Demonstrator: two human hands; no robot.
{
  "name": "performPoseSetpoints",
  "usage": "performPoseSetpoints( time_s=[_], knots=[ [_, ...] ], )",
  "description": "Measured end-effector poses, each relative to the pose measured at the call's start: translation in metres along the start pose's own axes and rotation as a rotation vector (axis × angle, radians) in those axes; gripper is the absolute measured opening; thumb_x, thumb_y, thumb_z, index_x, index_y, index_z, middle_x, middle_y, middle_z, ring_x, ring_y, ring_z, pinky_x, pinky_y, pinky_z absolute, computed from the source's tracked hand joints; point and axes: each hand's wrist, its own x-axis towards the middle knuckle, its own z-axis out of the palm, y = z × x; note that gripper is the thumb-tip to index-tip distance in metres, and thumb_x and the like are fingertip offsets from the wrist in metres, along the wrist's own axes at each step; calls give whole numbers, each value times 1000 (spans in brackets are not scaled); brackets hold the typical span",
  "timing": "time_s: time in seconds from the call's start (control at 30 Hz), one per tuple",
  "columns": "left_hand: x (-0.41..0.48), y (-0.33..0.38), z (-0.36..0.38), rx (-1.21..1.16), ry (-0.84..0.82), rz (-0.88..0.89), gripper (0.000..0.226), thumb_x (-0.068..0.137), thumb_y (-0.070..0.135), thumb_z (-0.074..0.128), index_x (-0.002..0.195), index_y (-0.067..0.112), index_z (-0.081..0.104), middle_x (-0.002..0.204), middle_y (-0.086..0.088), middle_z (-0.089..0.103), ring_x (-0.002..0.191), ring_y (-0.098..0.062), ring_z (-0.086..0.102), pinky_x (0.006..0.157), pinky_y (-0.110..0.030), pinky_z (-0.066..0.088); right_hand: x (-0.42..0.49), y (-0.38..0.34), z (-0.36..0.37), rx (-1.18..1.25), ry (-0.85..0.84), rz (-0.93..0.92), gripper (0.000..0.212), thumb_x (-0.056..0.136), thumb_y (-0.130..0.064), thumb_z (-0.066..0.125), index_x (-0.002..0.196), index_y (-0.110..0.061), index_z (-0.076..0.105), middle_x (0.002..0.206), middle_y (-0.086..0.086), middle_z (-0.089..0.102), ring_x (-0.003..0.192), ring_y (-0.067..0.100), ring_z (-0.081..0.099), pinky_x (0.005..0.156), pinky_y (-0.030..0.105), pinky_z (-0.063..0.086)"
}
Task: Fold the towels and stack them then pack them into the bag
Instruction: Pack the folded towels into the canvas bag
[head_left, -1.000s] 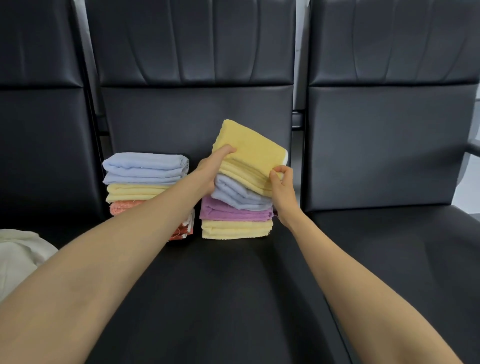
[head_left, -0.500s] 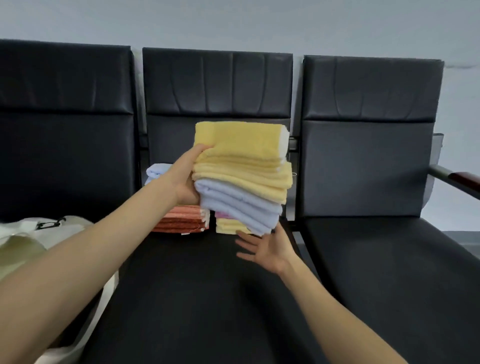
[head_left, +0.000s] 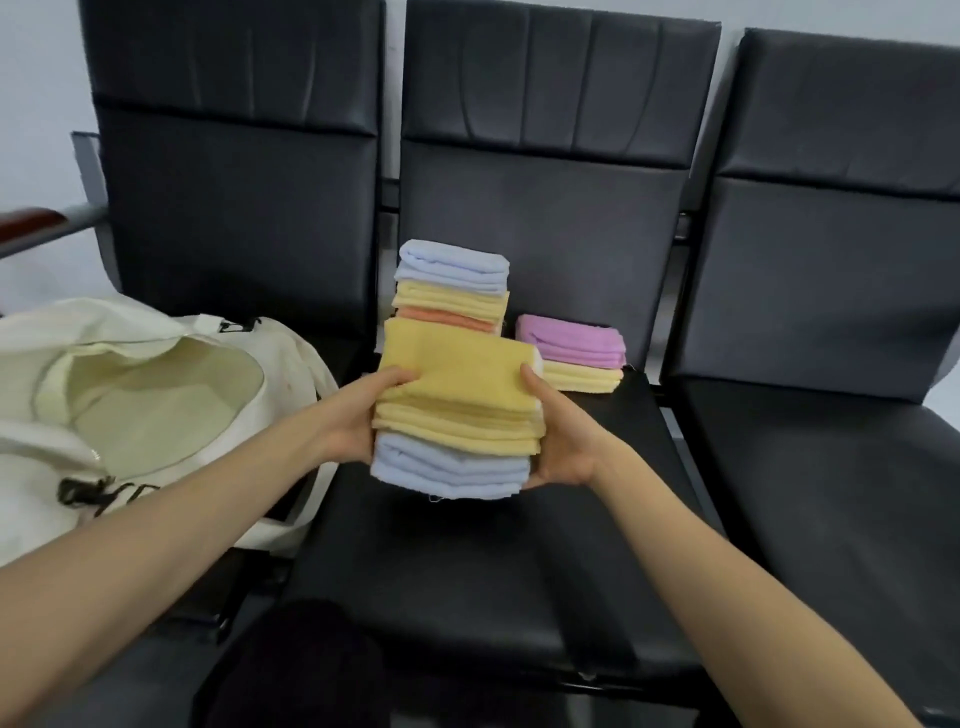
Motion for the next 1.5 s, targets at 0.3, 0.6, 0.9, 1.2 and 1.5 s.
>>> performPoseSetpoints(
  time_s=[0.3, 0.6, 0.9, 1.2, 1.5],
  knots=[
    [-29, 54, -78, 5, 107, 247, 32, 83, 32, 62, 113, 20, 58, 109, -5, 63, 100, -25, 61, 90, -44, 47, 41, -50, 93, -99, 7, -207, 25, 85, -32, 67, 108, -26, 61, 111, 5, 68, 105, 27, 63, 86, 49, 49],
    [-79, 68, -171, -145, 300, 434, 19, 87, 33, 57, 103, 24, 61, 94, 4, 67, 85, -15, 64, 83, -32, 48, 75, -59, 210, -139, -192, -158, 33, 85, -33, 69, 112, -16, 63, 106, 7, 69, 94, 24, 66, 81, 38, 52],
    [-78, 22, -227, -312, 496, 337, 42, 79, 29, 58, 120, 17, 60, 132, -10, 59, 117, -29, 59, 103, -43, 42, 110, -19, 274, -137, -202, 39, 19, 91, -24, 64, 98, -9, 56, 92, 13, 63, 93, 31, 61, 91, 45, 45],
    [-53, 14, -242, -318, 656, 155, 10, 84, 19, 47, 89, 12, 51, 88, -9, 56, 81, -26, 55, 77, -37, 46, 161, 17, 289, -133, -90, 214, 42, 94, -26, 58, 128, -4, 48, 134, 15, 53, 121, 32, 54, 92, 43, 45],
    [-11, 30, -251, -233, 802, 312, 11, 93, 11, 45, 93, 17, 54, 92, -3, 55, 73, -17, 52, 68, -29, 45, 204, 29, 299, -18, 70, -51, 96, 79, -18, 73, 150, -34, 10, 143, 5, 41, 124, 32, 46, 99, 49, 45]
  ],
)
